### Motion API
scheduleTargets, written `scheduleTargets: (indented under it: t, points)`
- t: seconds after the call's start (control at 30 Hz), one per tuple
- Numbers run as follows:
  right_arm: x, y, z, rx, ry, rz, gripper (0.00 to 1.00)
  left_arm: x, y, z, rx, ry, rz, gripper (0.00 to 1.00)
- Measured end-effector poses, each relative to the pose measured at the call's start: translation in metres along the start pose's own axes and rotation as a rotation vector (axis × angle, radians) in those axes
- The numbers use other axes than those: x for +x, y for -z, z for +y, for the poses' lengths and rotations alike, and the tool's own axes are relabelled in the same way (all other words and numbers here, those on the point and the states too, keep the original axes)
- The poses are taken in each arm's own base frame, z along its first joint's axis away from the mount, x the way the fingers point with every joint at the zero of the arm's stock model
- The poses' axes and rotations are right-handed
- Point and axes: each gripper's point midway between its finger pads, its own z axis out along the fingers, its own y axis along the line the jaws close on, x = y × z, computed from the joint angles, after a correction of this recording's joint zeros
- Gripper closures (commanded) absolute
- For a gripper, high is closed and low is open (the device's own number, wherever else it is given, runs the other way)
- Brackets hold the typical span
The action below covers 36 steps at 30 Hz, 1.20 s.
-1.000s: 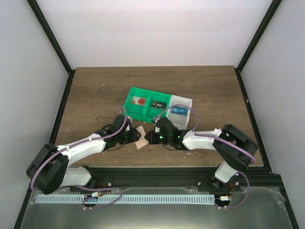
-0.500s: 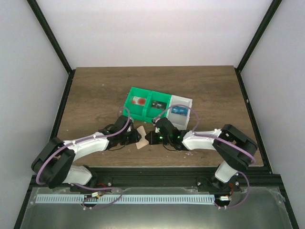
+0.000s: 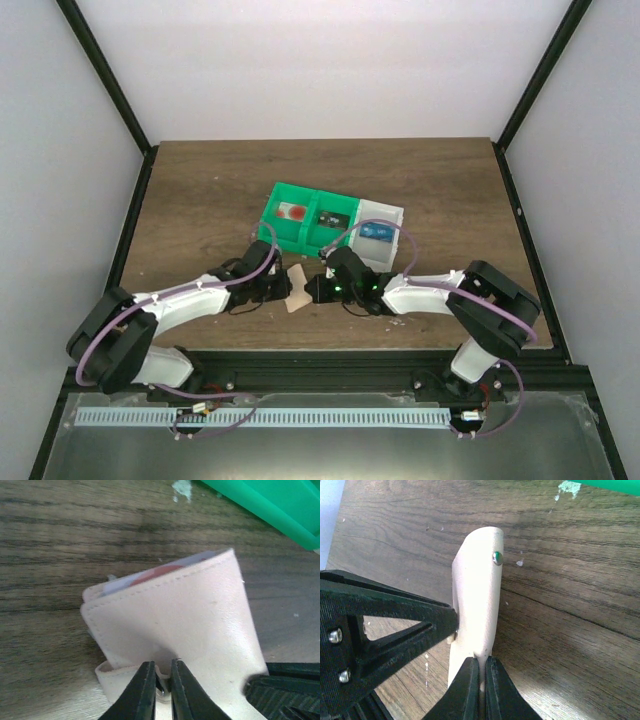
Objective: Take the credit cards out of the card holder
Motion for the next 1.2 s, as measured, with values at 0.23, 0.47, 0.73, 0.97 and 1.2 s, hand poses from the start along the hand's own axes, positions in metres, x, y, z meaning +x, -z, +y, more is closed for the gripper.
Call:
scheduleTargets:
  t: [0.23, 0.47, 0.73, 0.97, 1.2]
  points:
    - [-0.001, 0.000, -0.001, 0.009, 0.001, -0.006, 0.99, -0.001, 0.004, 0.009, -0.049, -0.017, -0.007, 0.99]
    - [-0.001, 0.000, -0.003, 0.021, 0.002, -0.011, 0.87, 0.001, 0.008, 0.014, -0.072, -0.027, -0.005, 1.00]
    - [0.004, 0.002, -0.018, 0.097, 0.041, 0.003, 0.58, -0.002, 0.029, 0.001, 0.050, -0.028, -0.081, 1.00]
    - [-0.008, 0.013, -0.009, 0.117, 0.145, -0.009, 0.49, 0.002, 0.030, 0.023, 0.095, 0.051, -0.085, 1.00]
    - [-0.013, -0.006, 0.010, 0.195, 0.217, 0.009, 0.31, 0.003, 0.029, 0.020, 0.144, 0.062, -0.079, 1.00]
